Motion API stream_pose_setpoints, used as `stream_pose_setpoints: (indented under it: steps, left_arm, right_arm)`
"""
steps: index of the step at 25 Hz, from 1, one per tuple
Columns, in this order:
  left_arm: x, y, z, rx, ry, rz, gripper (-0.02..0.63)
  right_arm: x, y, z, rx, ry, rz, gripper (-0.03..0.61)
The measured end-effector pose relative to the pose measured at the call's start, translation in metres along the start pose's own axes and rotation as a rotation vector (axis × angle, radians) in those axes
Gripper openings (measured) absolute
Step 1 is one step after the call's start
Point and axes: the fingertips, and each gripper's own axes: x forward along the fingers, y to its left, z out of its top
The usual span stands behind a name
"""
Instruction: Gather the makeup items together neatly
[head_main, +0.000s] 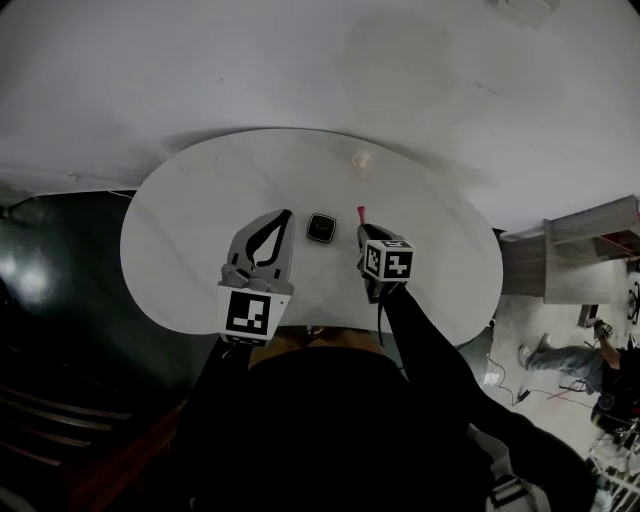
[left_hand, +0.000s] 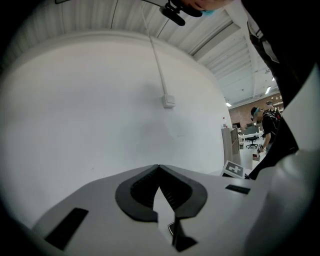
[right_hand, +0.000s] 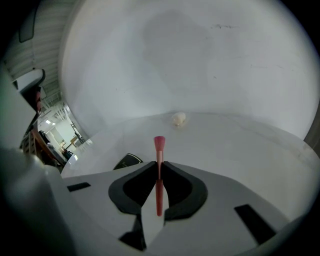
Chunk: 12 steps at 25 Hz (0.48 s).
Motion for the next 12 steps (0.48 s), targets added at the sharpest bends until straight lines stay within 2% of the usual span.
stream_pose_setpoints:
  steps: [6,9,11,12]
  left_arm:
    - [0.005,0.005,-0.003,-0.004,0.023,0.006,0.015]
    - [0.008,0.008,-0.005,-0.008,0.026,0.003,0.015]
    - [0.008,0.009,-0.006,-0.015,0.028,0.002,0.015]
    - [0.008,0.01,-0.007,-0.013,0.032,0.001,0.015]
  right_arm:
    - [0.014,-0.003,-0.005,0.056,0.023,-0.018,0.064]
    - [0.017,-0.014,-0.014,0.085,0.064,-0.09,0.064]
    - [0.021,-0.021,-0.025,0.054,0.104,-0.139,0.068]
    - [0.023,-0.022,-0.028,0.03,0.112,-0.15,0.099]
